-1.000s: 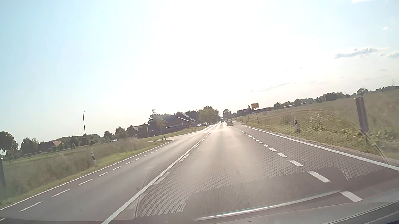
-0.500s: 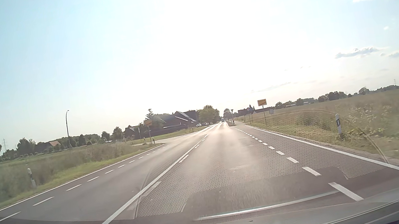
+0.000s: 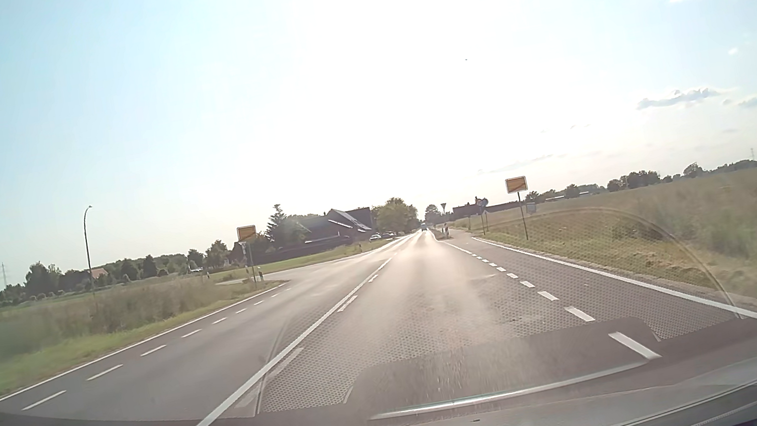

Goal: Follow the waypoints while adhering to traffic rules and regulations

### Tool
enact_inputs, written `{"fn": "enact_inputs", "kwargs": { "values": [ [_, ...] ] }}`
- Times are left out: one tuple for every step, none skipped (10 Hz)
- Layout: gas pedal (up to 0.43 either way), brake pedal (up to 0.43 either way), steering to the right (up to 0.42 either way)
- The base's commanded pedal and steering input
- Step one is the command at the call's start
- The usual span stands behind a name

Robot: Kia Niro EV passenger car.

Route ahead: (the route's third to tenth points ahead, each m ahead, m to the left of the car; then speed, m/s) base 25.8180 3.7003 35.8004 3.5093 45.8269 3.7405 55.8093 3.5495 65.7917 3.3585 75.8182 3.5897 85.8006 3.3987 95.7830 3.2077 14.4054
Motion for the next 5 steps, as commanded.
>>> {"fn": "enact_inputs", "kwargs": {
  "values": [
    [0.067, 0.006, 0.0],
    [0.067, 0.006, 0.0],
    [0.067, 0.006, 0.0],
    [0.067, 0.006, 0.0],
    [0.067, 0.006, 0.0]
  ]
}}
